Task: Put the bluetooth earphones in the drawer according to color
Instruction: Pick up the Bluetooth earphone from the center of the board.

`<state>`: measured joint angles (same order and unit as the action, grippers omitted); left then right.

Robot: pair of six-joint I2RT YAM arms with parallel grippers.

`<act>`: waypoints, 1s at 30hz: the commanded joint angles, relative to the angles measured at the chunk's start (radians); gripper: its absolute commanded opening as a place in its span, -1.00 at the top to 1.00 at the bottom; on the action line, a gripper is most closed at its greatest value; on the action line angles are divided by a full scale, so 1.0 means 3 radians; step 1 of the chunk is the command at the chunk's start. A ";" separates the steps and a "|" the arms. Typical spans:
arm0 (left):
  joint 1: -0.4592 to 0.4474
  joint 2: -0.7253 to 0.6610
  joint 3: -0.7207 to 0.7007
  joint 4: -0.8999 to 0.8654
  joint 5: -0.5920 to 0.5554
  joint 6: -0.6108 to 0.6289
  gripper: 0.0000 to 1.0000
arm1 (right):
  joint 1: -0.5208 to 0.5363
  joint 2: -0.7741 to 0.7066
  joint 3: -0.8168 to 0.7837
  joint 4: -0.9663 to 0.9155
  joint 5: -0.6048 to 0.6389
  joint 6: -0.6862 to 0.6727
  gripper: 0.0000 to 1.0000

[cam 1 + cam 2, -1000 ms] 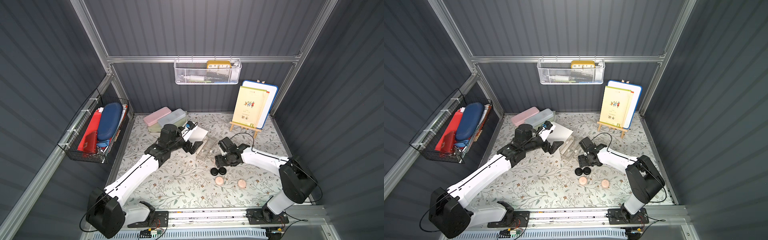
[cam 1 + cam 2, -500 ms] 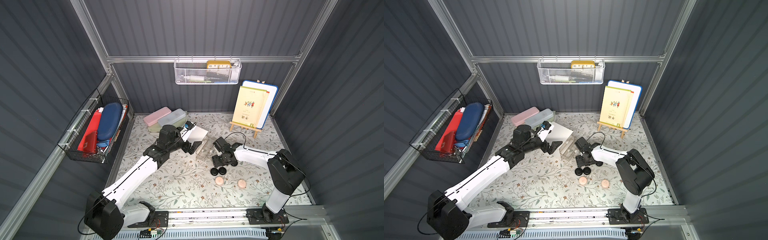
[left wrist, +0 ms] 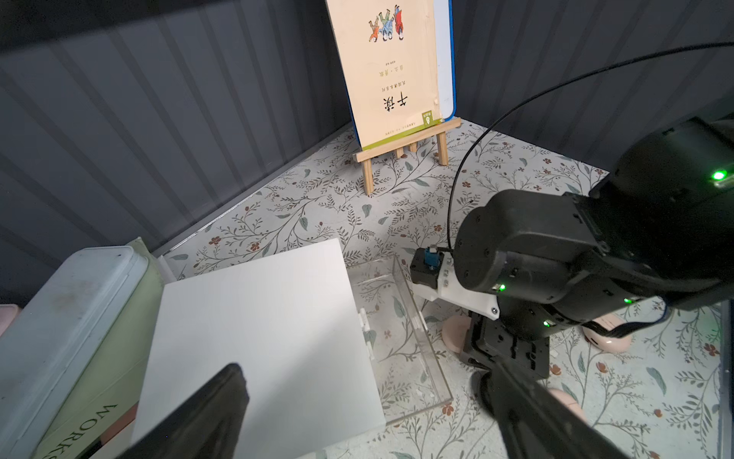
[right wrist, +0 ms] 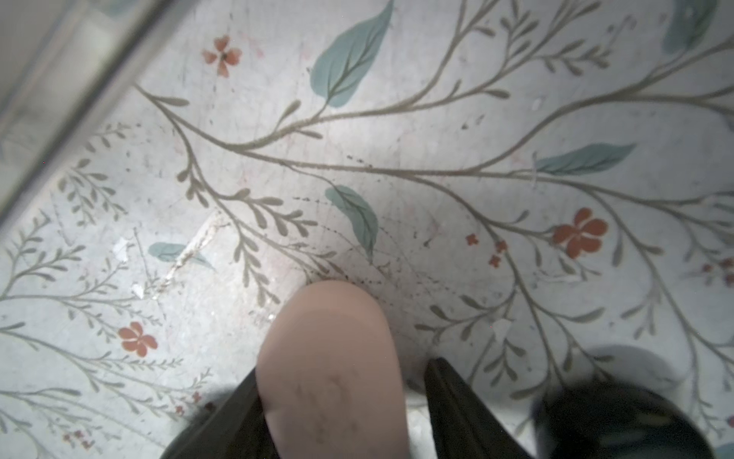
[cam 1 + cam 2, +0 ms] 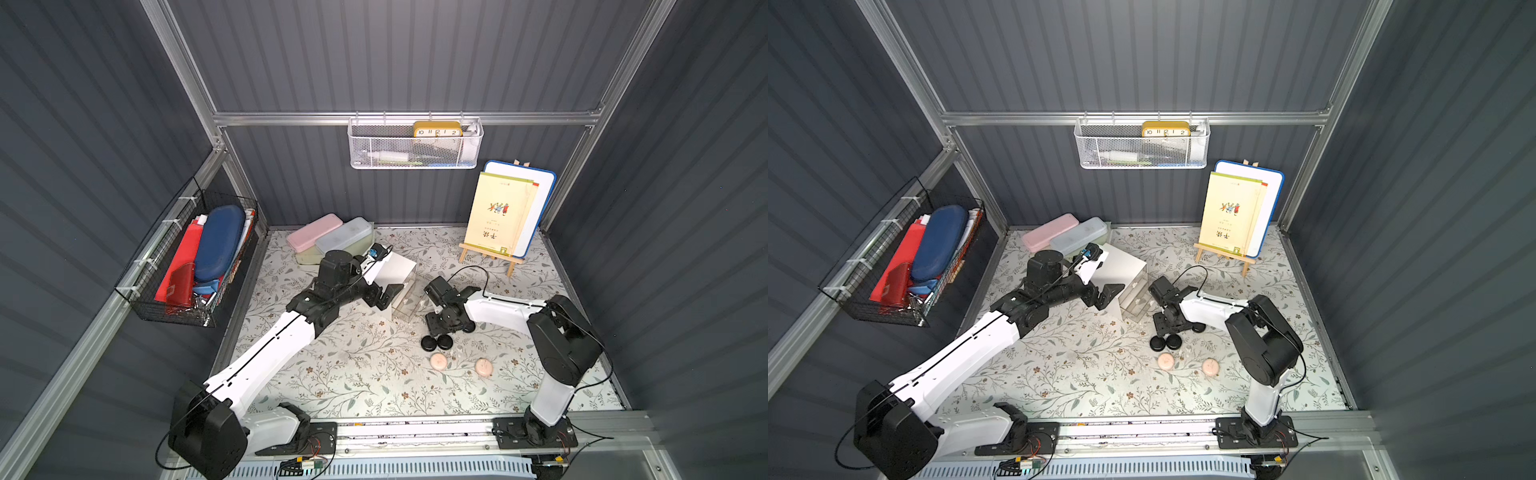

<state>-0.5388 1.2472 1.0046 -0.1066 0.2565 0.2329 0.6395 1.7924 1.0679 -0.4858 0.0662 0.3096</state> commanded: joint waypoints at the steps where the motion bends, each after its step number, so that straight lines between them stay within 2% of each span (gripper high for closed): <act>1: -0.0014 -0.0049 -0.0005 -0.0080 -0.0017 -0.0027 -0.99 | 0.0015 0.0039 0.0027 0.0011 0.0095 0.0058 -0.25; 13: -0.0014 0.0019 0.0051 -0.0116 -0.0068 -0.0015 -0.99 | 0.0016 0.0014 -0.0016 0.0077 0.0167 0.0098 0.19; 15: -0.0012 0.0030 0.0064 -0.0103 -0.0077 -0.0014 -0.99 | 0.0012 0.0004 -0.0011 0.0068 0.0182 0.0103 0.32; 22: -0.0006 0.0008 0.0072 -0.0077 -0.0132 -0.0024 -0.99 | 0.0015 -0.0071 -0.0009 0.0054 0.0229 0.0148 0.98; 30: 0.0001 -0.0067 0.0094 -0.0089 -0.0234 -0.0059 -0.99 | 0.0010 -0.0248 -0.0005 0.0032 0.0308 0.0200 1.00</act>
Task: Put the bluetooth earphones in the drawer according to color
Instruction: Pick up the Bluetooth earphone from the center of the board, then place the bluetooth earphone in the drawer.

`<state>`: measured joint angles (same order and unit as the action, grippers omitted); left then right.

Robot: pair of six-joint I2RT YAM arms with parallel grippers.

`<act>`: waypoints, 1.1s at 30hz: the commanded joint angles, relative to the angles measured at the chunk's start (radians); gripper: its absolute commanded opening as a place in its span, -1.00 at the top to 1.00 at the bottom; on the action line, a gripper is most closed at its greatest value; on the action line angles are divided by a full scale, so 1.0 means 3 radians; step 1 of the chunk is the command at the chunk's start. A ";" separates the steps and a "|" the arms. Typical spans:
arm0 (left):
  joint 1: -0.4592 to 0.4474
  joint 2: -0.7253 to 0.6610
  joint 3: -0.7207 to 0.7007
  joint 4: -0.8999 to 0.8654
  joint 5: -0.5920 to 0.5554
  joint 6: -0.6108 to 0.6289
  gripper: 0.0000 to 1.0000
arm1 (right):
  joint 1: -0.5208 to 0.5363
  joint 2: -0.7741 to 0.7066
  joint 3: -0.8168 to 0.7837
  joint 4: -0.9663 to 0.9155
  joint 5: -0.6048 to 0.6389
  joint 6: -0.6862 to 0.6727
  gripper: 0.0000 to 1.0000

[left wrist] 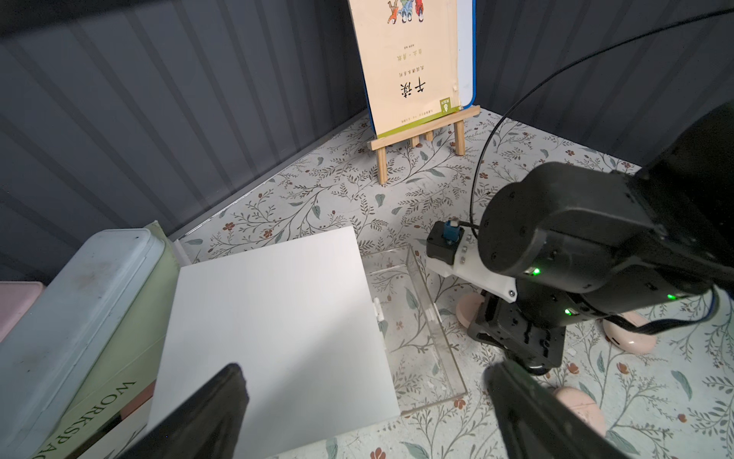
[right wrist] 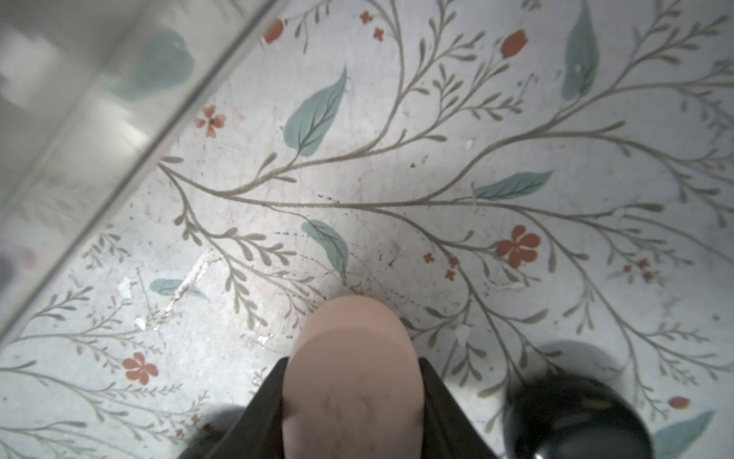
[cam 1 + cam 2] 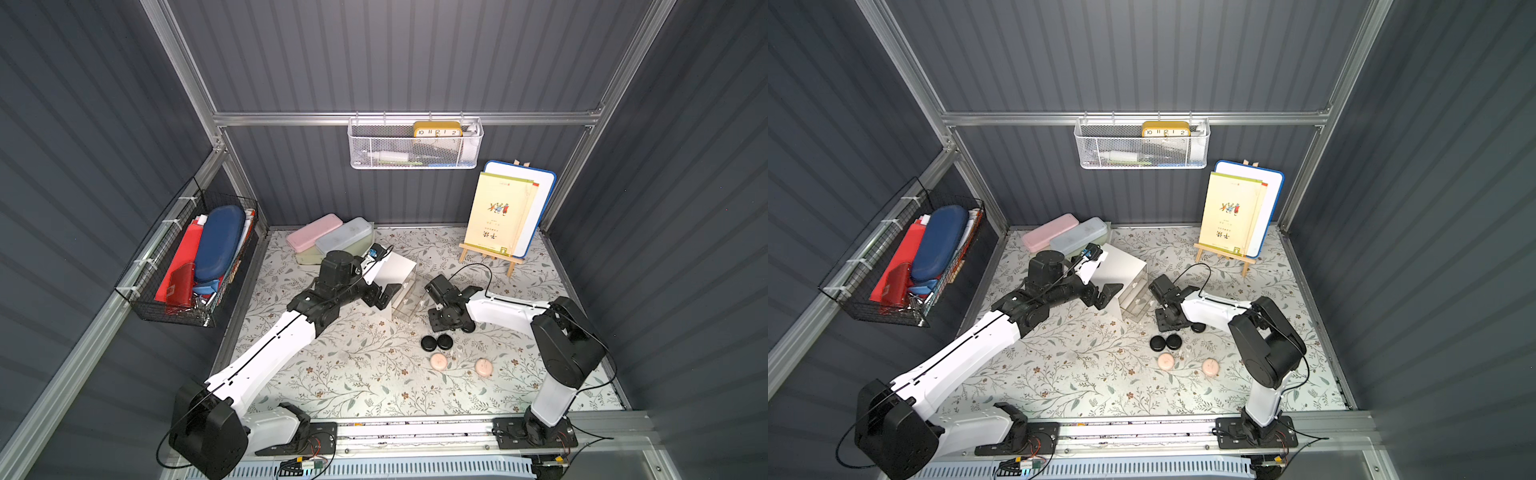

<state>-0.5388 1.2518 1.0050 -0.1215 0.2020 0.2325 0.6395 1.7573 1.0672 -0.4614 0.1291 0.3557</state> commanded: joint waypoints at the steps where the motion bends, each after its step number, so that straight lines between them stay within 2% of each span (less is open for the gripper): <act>1: 0.0011 -0.0085 0.0095 -0.0041 -0.0056 -0.0061 -0.99 | 0.0011 -0.0163 0.0010 -0.0064 0.0108 0.0042 1.00; 10: 0.0167 -0.0107 0.0116 -0.0025 -0.0029 -0.0025 -0.99 | 0.0009 -0.0529 0.0134 -0.0114 0.0253 0.0013 1.00; 18: 0.0293 -0.0108 0.0183 -0.0006 -0.0040 0.0043 -0.99 | 0.0007 -0.0734 0.0491 -0.0128 0.0139 -0.0185 1.00; 24: 0.0450 -0.0043 0.0207 0.0058 0.0048 0.0048 -0.99 | 0.0007 -0.0586 0.0768 -0.0049 -0.0091 -0.0250 1.00; 33: 0.0613 0.0011 0.0166 0.0164 0.0072 0.0031 -0.99 | 0.0010 -0.0222 0.0855 0.0170 -0.0355 -0.0126 1.00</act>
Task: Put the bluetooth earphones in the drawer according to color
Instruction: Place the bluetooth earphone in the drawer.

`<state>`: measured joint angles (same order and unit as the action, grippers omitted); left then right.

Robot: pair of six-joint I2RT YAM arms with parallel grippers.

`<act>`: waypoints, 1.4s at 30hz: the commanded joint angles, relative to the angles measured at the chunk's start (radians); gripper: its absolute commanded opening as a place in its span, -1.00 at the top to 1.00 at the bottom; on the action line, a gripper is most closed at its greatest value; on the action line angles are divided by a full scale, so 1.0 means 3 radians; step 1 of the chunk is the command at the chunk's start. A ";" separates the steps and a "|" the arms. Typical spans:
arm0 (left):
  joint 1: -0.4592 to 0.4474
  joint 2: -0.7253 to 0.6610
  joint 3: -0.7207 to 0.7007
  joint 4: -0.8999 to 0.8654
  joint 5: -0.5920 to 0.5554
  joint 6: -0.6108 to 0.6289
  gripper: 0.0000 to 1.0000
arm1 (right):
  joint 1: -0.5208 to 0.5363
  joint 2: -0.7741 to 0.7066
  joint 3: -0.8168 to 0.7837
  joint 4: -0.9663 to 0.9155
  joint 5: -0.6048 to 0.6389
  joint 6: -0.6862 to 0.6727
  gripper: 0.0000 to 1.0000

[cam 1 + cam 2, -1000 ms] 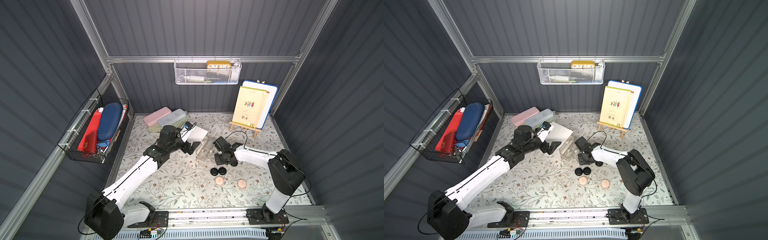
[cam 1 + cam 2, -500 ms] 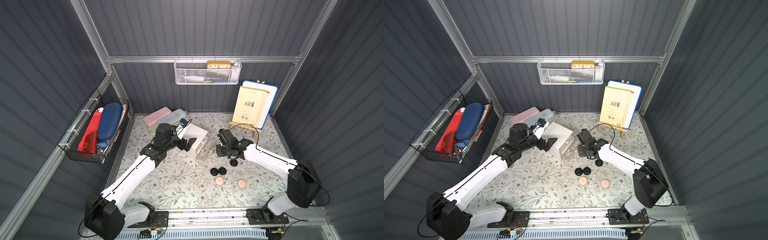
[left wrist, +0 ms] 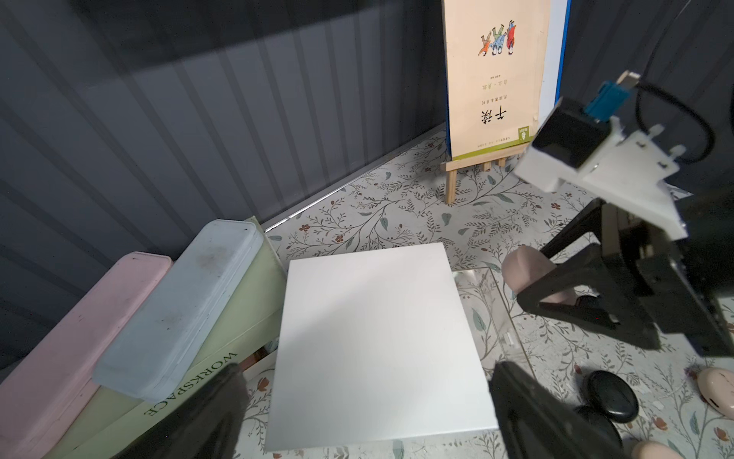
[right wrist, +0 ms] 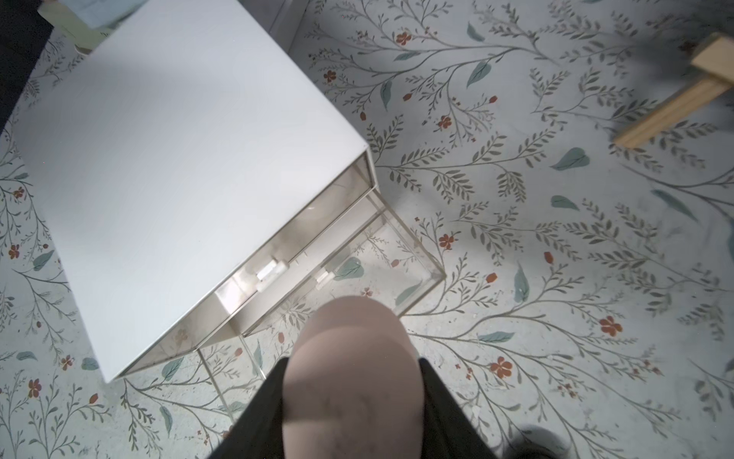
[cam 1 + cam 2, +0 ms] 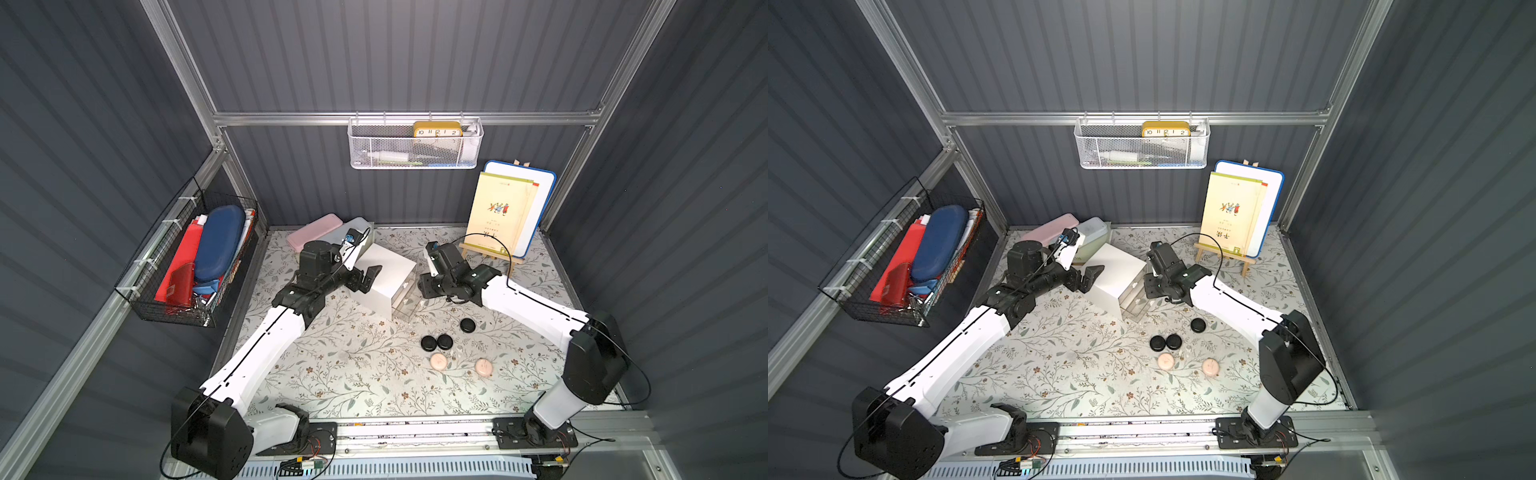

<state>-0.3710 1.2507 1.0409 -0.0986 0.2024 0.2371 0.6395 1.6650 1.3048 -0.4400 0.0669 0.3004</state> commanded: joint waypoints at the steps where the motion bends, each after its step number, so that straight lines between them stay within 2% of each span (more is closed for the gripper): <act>1: 0.0068 0.0017 0.0035 0.0098 0.0080 0.0010 -0.99 | 0.0010 0.0108 0.0059 0.0128 -0.0176 0.0069 1.00; 21: 0.0155 0.0207 -0.0064 0.0195 0.0051 -0.0019 -0.99 | 0.0010 0.0473 0.0079 0.0396 -0.0322 0.0307 1.00; 30: 0.0157 0.0286 -0.0008 0.0158 -0.0010 -0.0046 -0.99 | 0.0010 0.0560 0.0084 0.0437 -0.0338 0.0348 0.51; 34: 0.0158 0.0256 -0.0028 0.0160 -0.0025 -0.0050 -0.99 | 0.0008 0.0564 0.0099 0.0443 -0.0332 0.0369 0.48; 39: 0.0158 0.0204 -0.0045 0.0168 -0.0028 -0.0053 -0.99 | 0.0010 0.0591 0.0154 0.0397 -0.0336 0.0384 0.20; 42: 0.0158 0.0164 -0.0056 0.0169 -0.0040 -0.0057 -0.99 | 0.0011 0.0599 0.0161 0.0386 -0.0324 0.0399 0.12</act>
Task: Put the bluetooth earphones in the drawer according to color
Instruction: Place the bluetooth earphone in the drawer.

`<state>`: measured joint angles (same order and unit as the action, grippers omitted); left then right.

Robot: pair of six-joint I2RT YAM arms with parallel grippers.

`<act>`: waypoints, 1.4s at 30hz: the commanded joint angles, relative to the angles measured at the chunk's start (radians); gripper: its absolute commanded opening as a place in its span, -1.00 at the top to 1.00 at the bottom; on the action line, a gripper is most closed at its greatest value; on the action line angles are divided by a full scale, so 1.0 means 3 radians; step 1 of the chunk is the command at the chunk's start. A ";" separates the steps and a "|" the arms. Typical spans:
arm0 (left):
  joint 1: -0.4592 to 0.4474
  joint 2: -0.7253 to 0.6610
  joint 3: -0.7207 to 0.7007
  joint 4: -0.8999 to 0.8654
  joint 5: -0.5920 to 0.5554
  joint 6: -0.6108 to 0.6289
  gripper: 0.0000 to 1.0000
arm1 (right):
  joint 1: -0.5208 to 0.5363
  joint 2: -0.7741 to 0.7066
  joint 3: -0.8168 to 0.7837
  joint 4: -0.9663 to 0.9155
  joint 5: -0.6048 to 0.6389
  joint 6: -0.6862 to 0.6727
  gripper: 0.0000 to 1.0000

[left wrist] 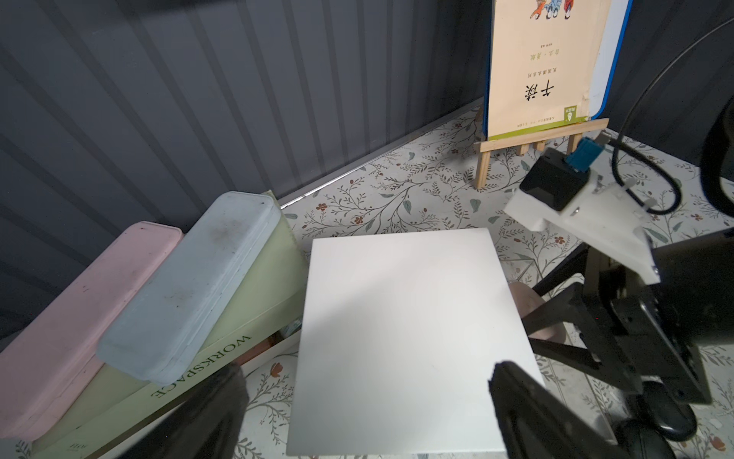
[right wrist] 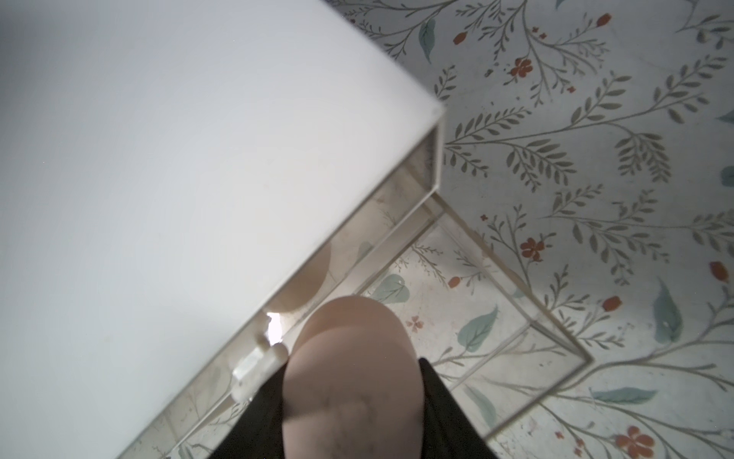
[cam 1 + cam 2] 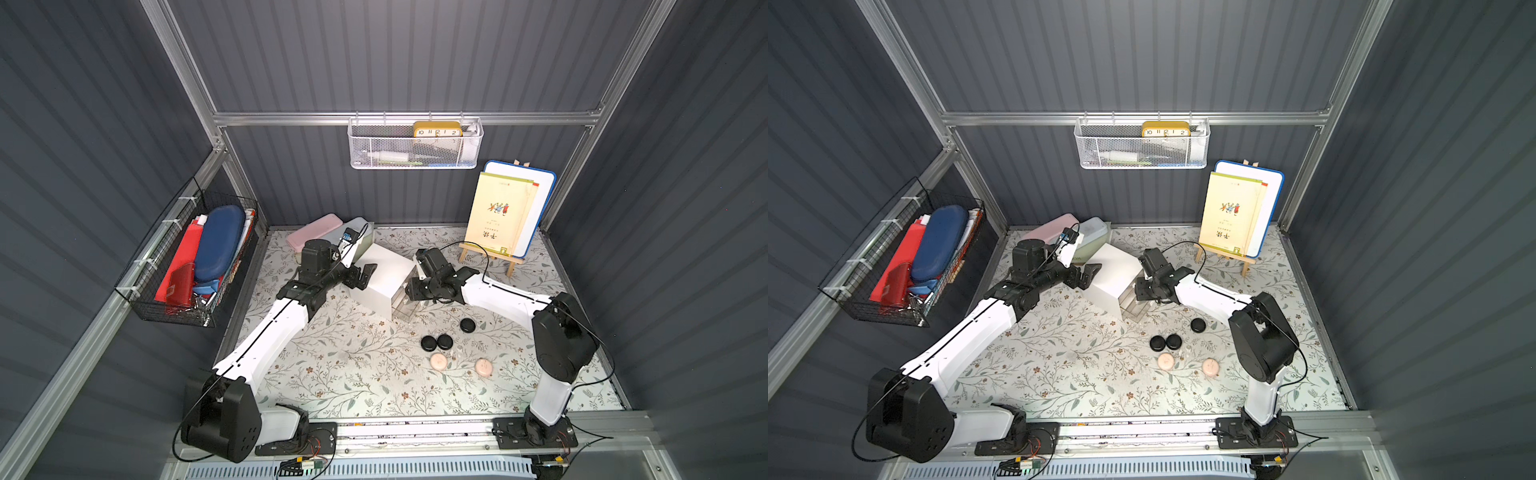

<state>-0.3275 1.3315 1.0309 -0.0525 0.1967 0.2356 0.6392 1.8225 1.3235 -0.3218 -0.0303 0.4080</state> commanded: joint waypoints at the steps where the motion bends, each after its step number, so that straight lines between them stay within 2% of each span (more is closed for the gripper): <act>1: 0.0012 -0.0124 -0.0038 0.0024 -0.0017 -0.0053 -0.99 | 0.0011 0.0077 0.0098 -0.0015 0.0003 0.0041 0.09; 11: 0.0013 -0.0087 -0.0021 0.0028 0.0009 -0.0057 -0.99 | 0.0008 0.0091 0.0080 -0.0022 0.0042 0.0070 -0.17; 19: 0.0013 -0.0087 -0.0010 0.0029 0.0032 -0.0053 -0.99 | 0.0000 -0.0079 0.0080 -0.0132 0.0202 0.0012 -0.20; 23: 0.0014 -0.0115 0.0065 0.0042 0.0112 0.0073 -0.99 | -0.0016 -0.0342 -0.0004 -0.0263 0.0384 -0.0038 -0.23; 34: 0.0003 -0.0239 0.0202 0.0066 0.0300 0.0012 -0.99 | -0.0118 -0.1055 -0.0497 -0.0811 0.0624 0.0066 -0.31; 42: -0.0197 -0.0196 0.0214 0.0035 0.0254 0.0038 -0.99 | -0.0358 -0.1639 -0.1006 -0.1376 0.0656 0.0342 -0.43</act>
<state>-0.3611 1.2816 1.0672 -0.0448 0.2630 0.2394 0.5533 1.3823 1.0641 -0.6266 0.1471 0.4610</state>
